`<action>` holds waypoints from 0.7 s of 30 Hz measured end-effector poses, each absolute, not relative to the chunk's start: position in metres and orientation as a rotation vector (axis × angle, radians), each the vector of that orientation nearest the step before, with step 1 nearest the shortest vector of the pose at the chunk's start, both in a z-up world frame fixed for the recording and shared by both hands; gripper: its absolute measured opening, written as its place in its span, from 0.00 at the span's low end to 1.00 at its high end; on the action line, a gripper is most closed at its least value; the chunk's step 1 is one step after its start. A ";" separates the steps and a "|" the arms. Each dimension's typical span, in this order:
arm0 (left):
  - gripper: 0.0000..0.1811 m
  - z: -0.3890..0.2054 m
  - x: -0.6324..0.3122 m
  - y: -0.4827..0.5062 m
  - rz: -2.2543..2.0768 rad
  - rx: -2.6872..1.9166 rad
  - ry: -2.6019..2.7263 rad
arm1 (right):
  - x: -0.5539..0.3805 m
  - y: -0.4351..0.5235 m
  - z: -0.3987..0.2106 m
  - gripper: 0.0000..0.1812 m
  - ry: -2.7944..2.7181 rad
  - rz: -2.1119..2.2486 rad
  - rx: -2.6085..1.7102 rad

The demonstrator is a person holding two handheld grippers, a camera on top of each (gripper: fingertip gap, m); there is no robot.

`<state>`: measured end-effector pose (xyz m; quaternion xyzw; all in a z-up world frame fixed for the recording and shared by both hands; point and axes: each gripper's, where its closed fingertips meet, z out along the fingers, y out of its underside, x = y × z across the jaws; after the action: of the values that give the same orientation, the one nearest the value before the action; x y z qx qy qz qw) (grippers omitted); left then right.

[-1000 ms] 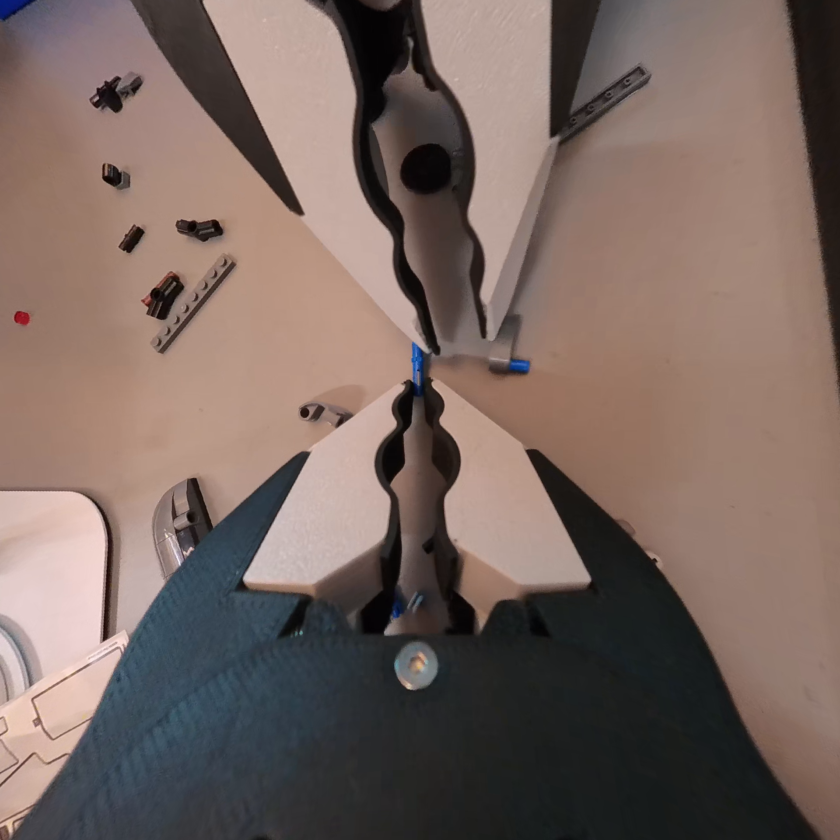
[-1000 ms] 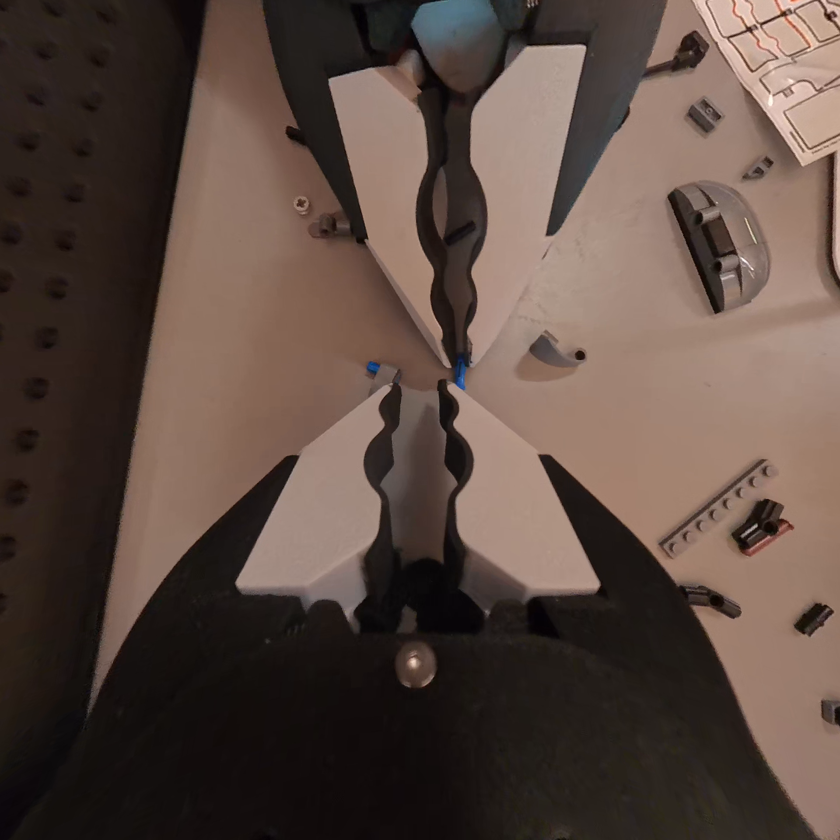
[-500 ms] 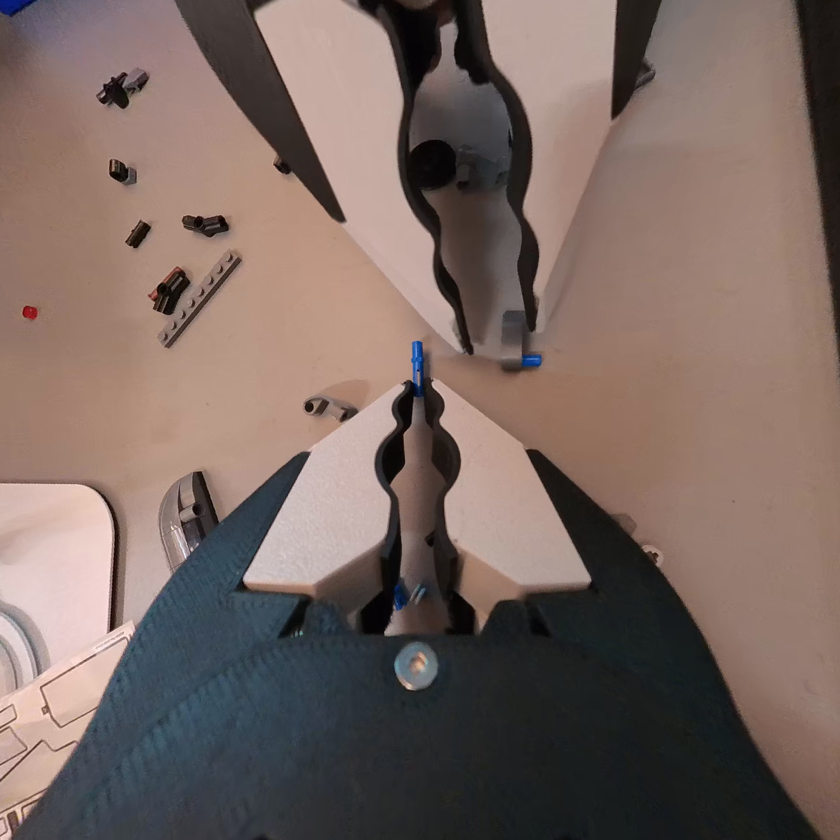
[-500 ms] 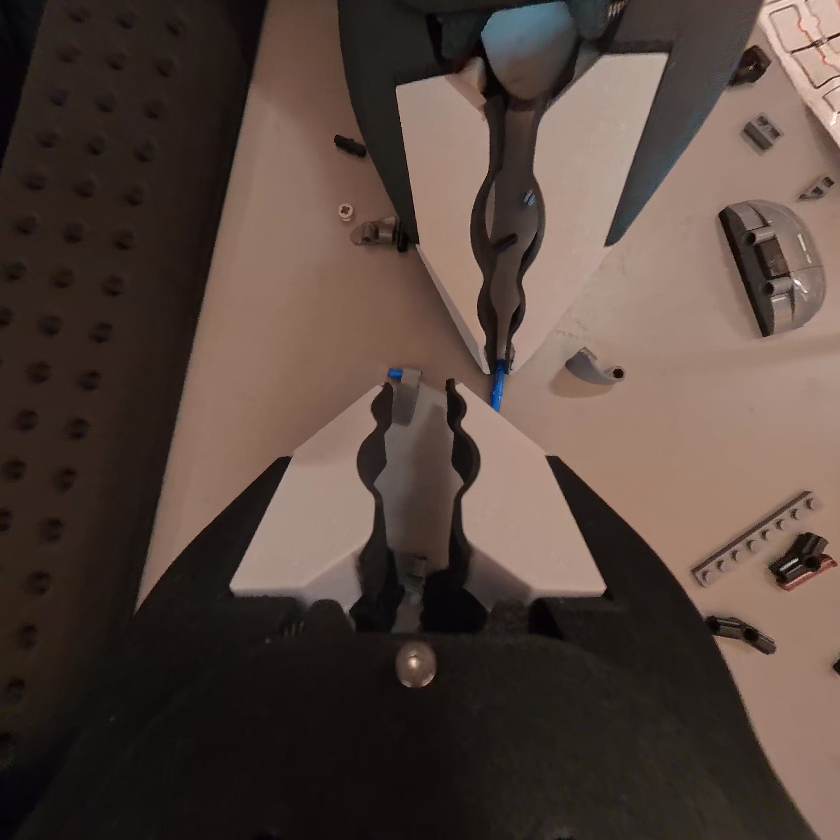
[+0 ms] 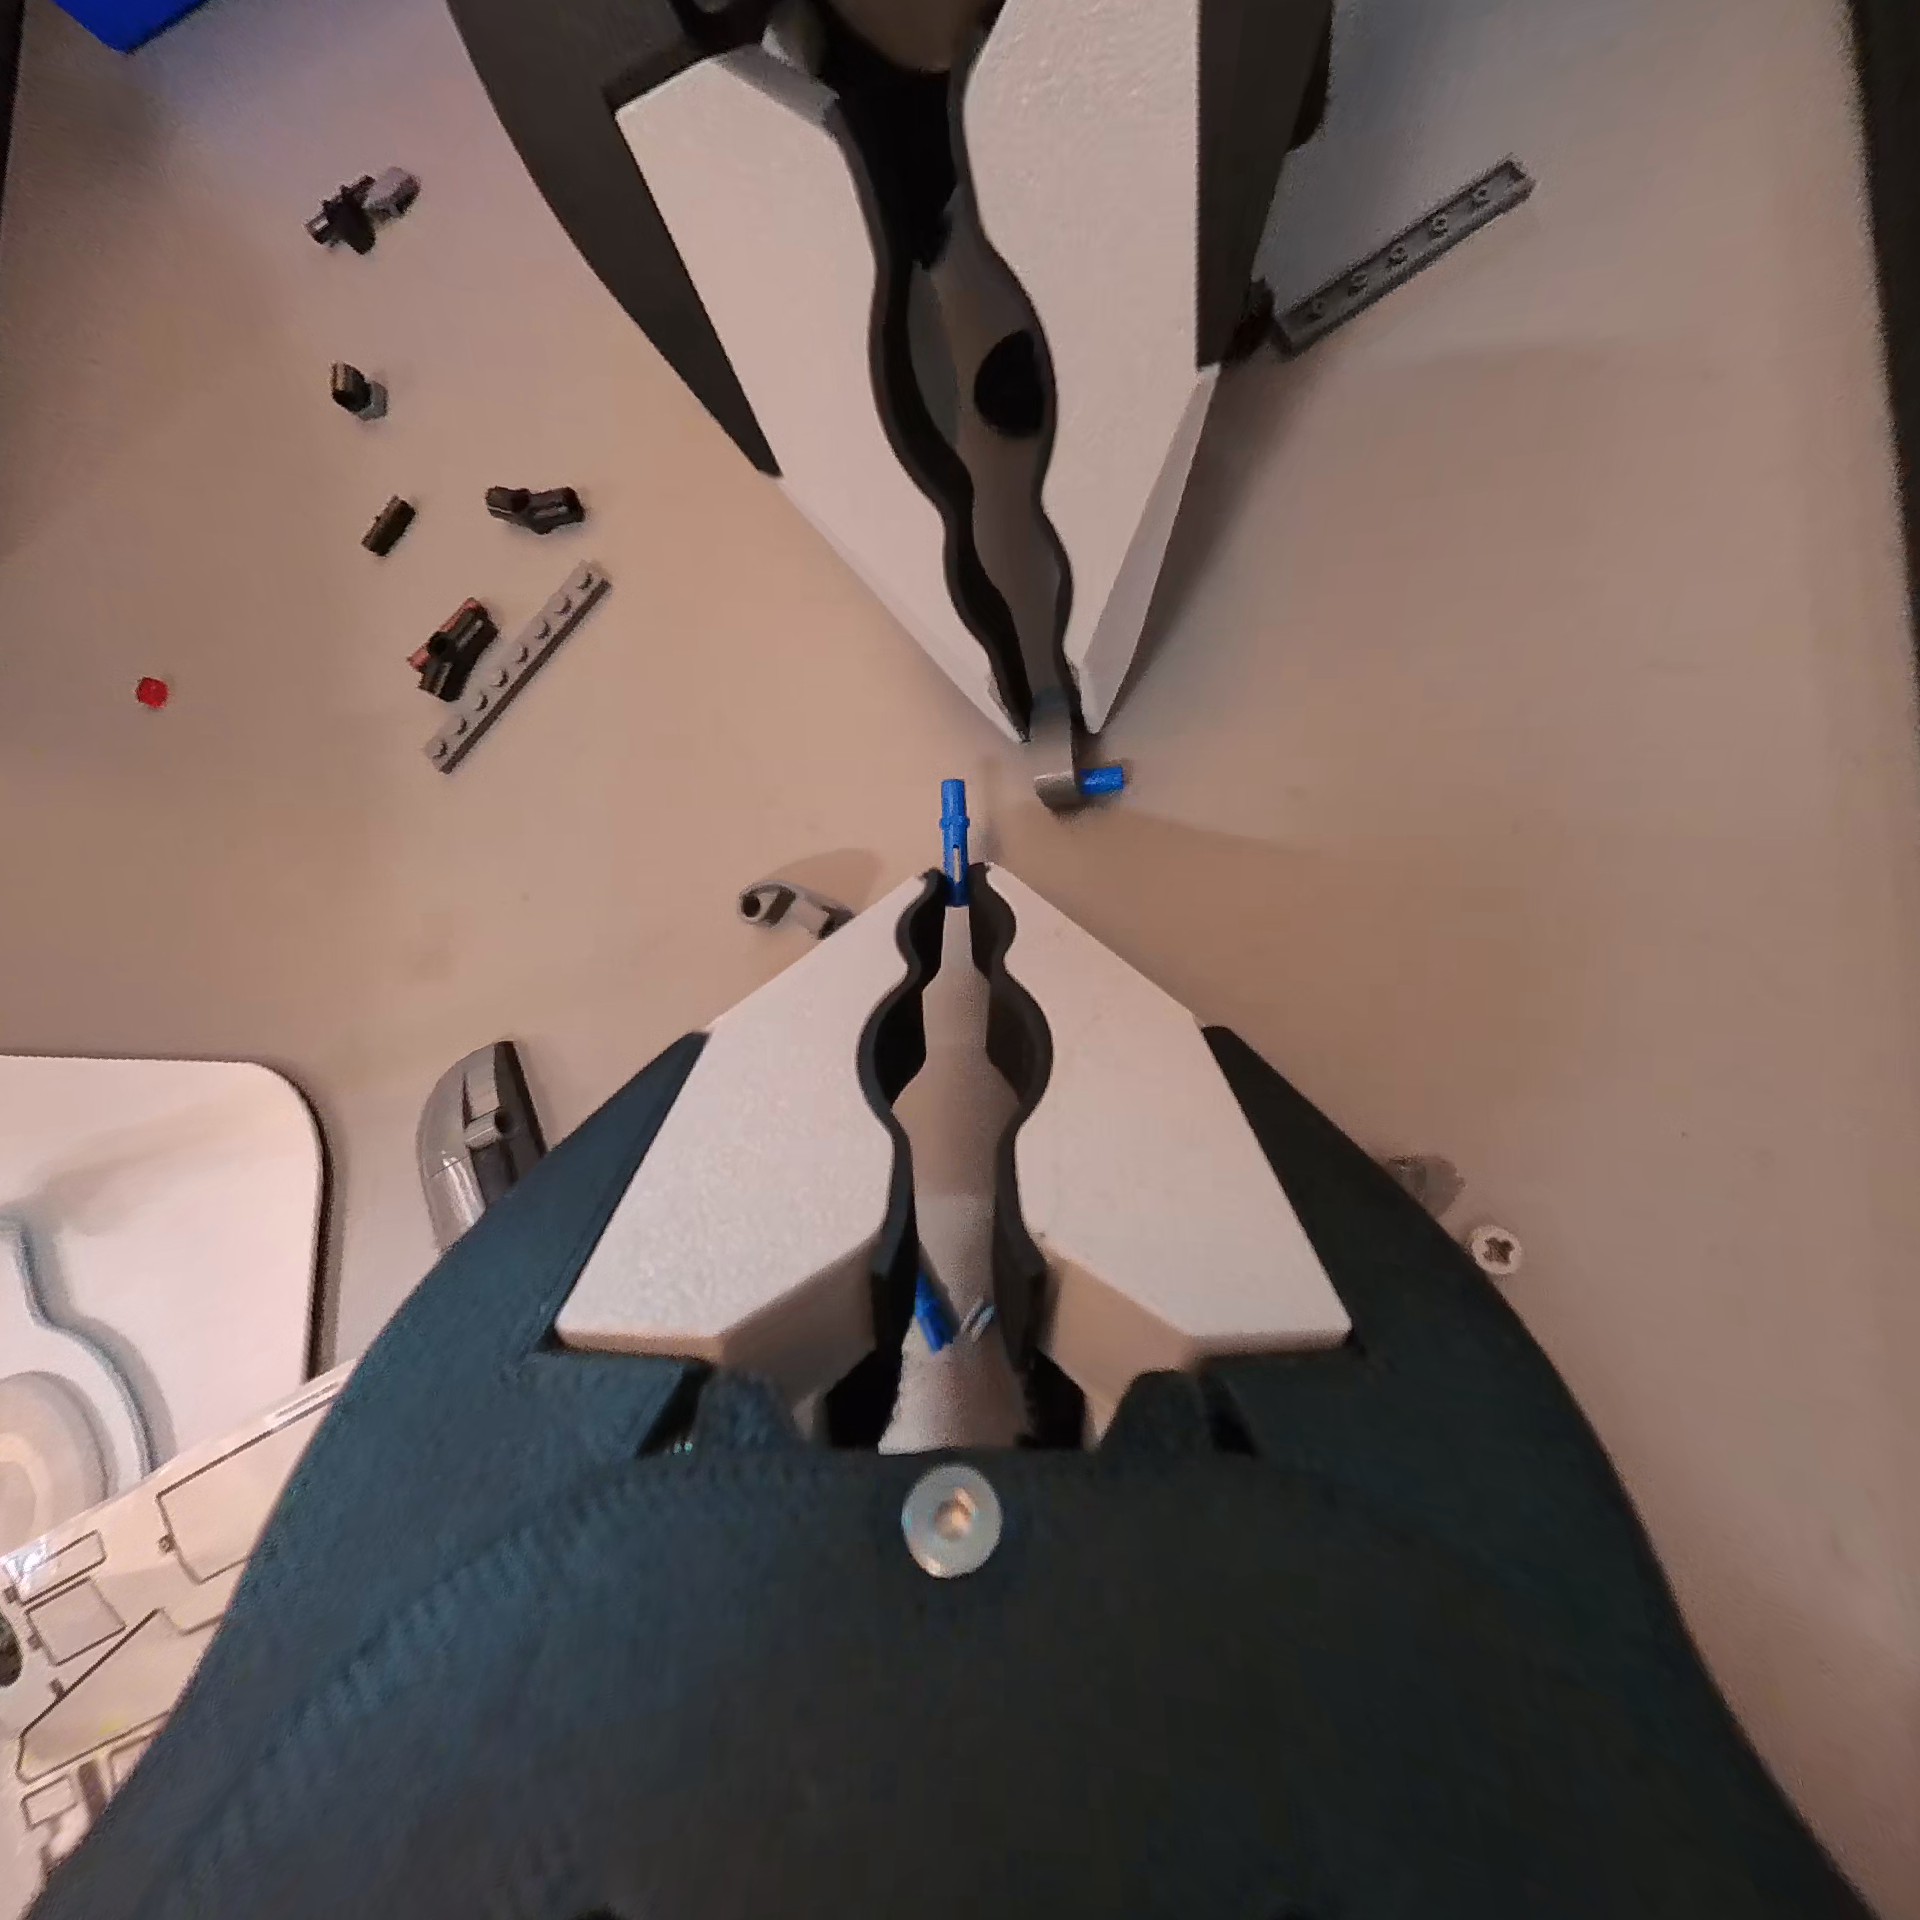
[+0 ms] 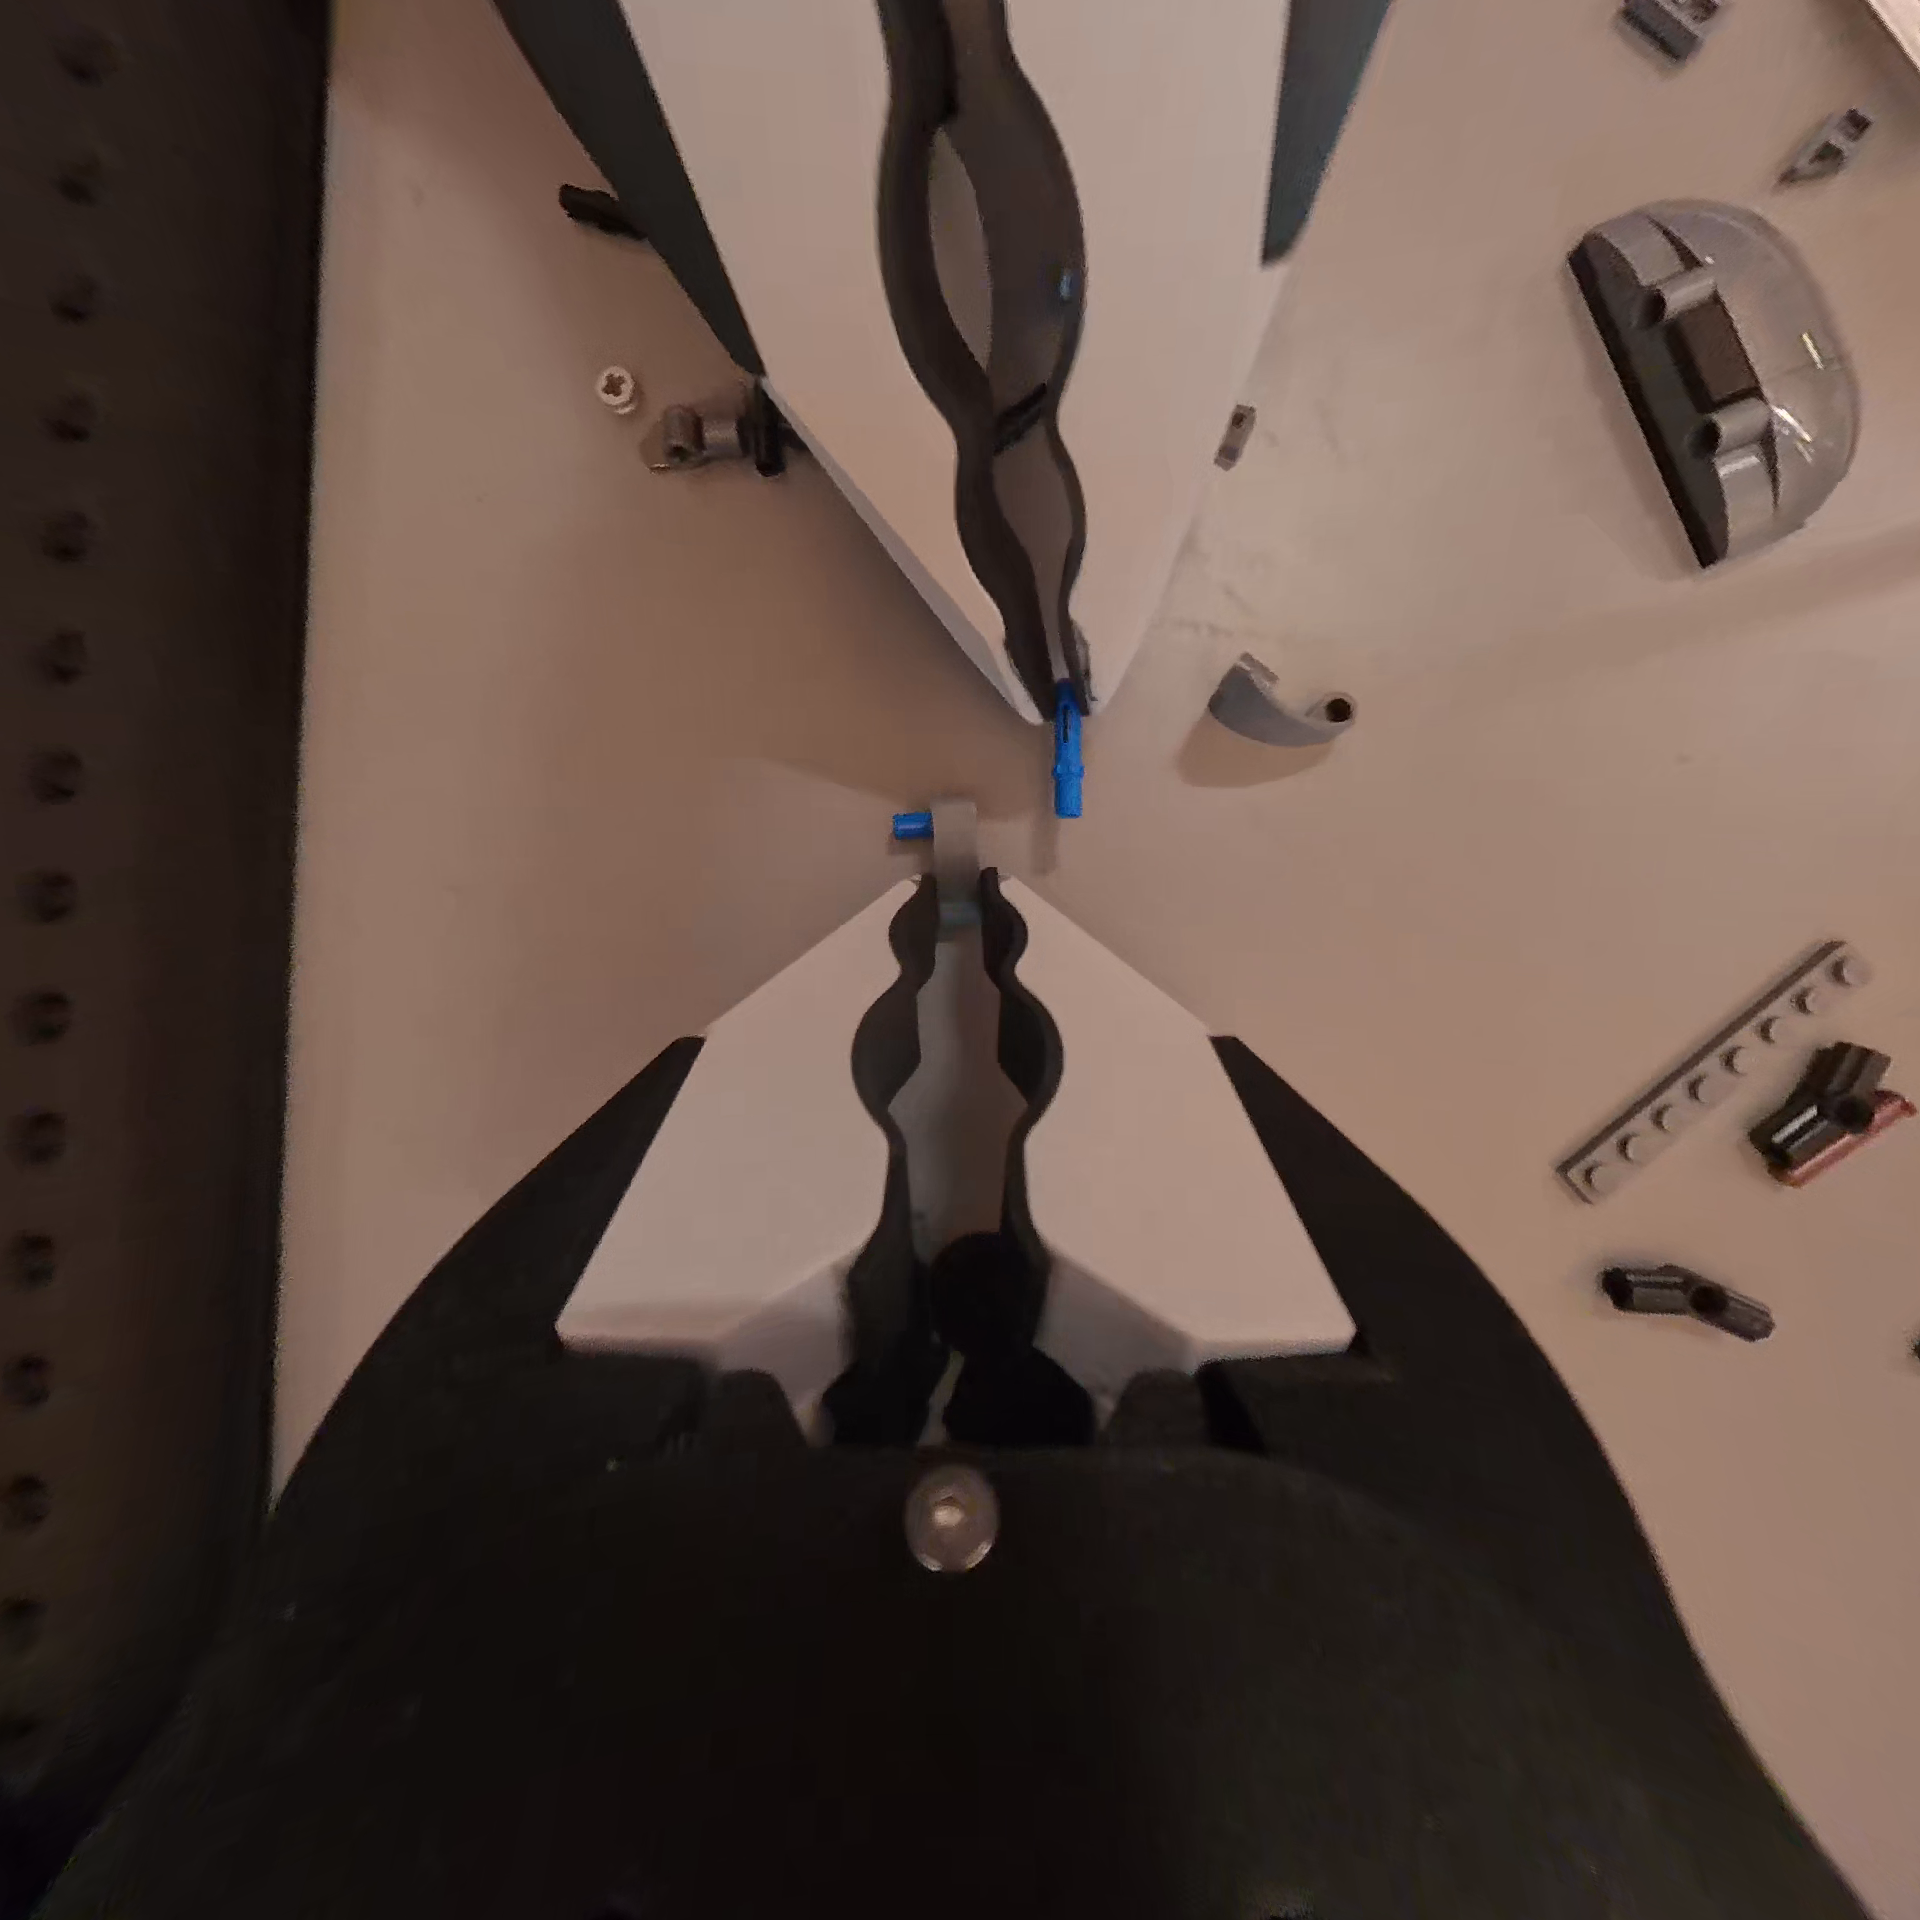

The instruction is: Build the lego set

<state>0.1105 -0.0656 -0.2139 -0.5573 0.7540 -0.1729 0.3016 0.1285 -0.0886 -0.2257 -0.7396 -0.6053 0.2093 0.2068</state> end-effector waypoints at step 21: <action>0.01 -0.221 0.116 -0.064 -0.422 -1.539 1.981 | 0.135 -0.065 -0.226 0.03 -1.422 0.618 -2.236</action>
<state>0.1159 -0.0641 -0.2210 -0.5782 0.7441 -0.1586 0.2946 0.1353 -0.0653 -0.2258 -0.8037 -0.5110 0.2222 0.2088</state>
